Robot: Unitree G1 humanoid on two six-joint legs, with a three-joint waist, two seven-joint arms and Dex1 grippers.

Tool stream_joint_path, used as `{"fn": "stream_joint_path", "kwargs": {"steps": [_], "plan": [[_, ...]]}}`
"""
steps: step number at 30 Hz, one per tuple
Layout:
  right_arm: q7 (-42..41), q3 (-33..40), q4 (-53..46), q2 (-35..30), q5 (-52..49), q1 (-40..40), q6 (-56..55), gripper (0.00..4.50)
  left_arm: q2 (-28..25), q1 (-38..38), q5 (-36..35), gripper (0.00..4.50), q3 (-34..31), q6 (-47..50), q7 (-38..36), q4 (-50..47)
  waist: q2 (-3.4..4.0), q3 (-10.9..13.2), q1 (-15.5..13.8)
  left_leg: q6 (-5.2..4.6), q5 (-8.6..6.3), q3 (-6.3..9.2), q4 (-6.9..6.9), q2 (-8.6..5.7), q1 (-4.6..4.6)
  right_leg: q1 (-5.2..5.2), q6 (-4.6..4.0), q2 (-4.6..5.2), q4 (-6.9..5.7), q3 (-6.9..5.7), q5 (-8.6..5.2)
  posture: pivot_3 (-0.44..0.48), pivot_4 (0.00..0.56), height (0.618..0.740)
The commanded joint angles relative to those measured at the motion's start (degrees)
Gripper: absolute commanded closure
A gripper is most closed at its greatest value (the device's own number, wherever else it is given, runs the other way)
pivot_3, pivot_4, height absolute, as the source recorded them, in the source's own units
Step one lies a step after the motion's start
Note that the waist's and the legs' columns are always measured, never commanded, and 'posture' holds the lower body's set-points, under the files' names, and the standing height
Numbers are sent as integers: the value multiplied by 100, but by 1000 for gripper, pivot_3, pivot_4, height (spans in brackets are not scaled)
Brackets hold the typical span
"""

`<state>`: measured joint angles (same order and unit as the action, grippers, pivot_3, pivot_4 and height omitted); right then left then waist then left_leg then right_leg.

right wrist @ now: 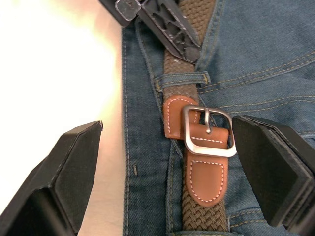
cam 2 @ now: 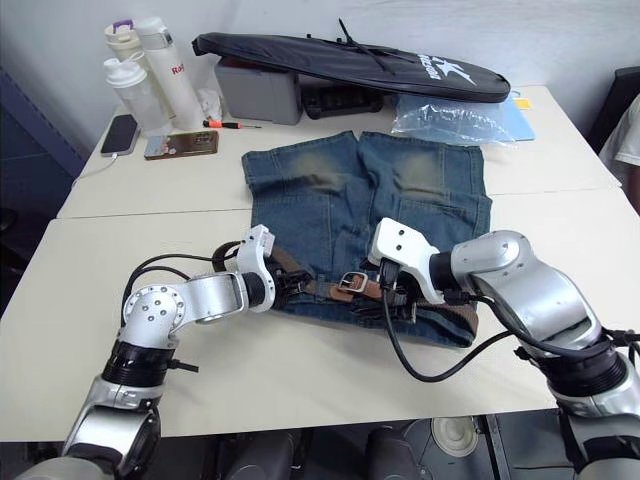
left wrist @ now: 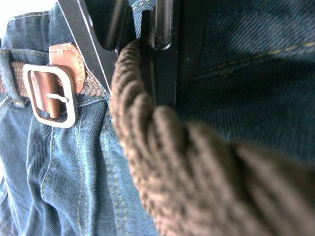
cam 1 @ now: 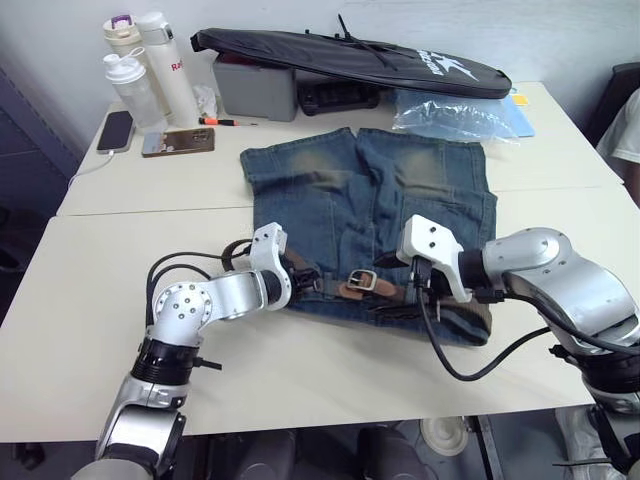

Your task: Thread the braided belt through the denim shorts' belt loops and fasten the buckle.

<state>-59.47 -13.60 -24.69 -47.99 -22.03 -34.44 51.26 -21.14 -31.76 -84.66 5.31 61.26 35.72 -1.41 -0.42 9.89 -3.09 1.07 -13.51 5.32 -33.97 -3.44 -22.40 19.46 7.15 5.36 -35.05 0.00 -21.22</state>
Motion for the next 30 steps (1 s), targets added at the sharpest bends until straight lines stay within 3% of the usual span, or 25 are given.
{"fn": "stream_joint_path", "kwargs": {"steps": [1, 8, 13, 14, 16, 19, 21, 24, 26, 30], "plan": [[94, 76, -252, -101, 15, 64, -14, 26, 171, -218, 302, 4500, -47, 198, -406, 169, 0, 0, -2, 0, 0, 0, 0, 0, 0, 0, 0, 0, 0, 0, 0, 0, 150, 738], [156, -9, -506, -213, 57, 336, -111, 26, 653, -183, 907, 4500, -24, 567, -665, 252, -1, 0, -14, 0, 0, 1, -1, -2, -1, -1, 5, 3, 0, -3, 3, 0, 150, 738], [172, -104, -697, -338, 203, 500, -266, 26, 585, -144, 1041, 4500, -352, 918, -856, 134, -2, 0, -8, 0, 0, 1, -3, -2, 0, -2, 6, 2, 0, -4, 3, 0, 150, 738], [181, -117, -723, -359, 220, 529, -290, 0, 574, -137, 927, 3799, -511, 953, -879, 103, -2, 0, -2, 0, 0, 1, -2, -1, -1, -1, 6, 2, 0, -4, 3, 0, 150, 738], [191, -133, -746, -394, 257, 568, -340, 0, 568, -138, 693, 3533, -790, 1014, -919, 51, -2, 0, 15, 0, 0, 1, 1, 0, -1, 1, 6, 2, 0, -4, 3, 0, 150, 738], [178, -149, -772, -453, 326, 596, -444, 0, 435, -211, 276, 2158, -1050, 1325, -907, -52, -4, 1, 25, 1, -1, 1, 2, 5, -1, 4, 6, 3, -3, -4, 3, 0, 150, 738], [129, -171, -789, -496, 372, 576, -509, 0, 123, -285, -151, 1385, -1139, 1629, -1013, -197, -4, 1, 53, 2, -1, 1, 2, 8, 0, 6, 6, 4, -5, -3, 3, 0, 150, 738], [34, -166, -822, -566, 360, 470, -539, 0, -799, -336, -696, 97, -1111, 2185, -1473, -456, -5, 2, 139, 10, -6, 1, 7, 15, 1, 14, 6, 4, -16, 0, 3, 0, 150, 738], [5, -148, -841, -601, 353, 434, -560, 0, -1379, -354, -781, 9, -1030, 2429, -1800, -628, -3, 1, 171, 13, -8, 4, 14, 17, 4, 18, 2, 4, -22, 2, 0, 0, 150, 738], [35, -221, -902, -629, 408, 401, -554, 0, -2592, -570, -674, 9, -982, 2923, -3130, -1119, -3, 2, 186, 14, -8, 3, 20, 17, 5, 25, -8, 5, -27, 8, -5, 0, 150, 738]]}}
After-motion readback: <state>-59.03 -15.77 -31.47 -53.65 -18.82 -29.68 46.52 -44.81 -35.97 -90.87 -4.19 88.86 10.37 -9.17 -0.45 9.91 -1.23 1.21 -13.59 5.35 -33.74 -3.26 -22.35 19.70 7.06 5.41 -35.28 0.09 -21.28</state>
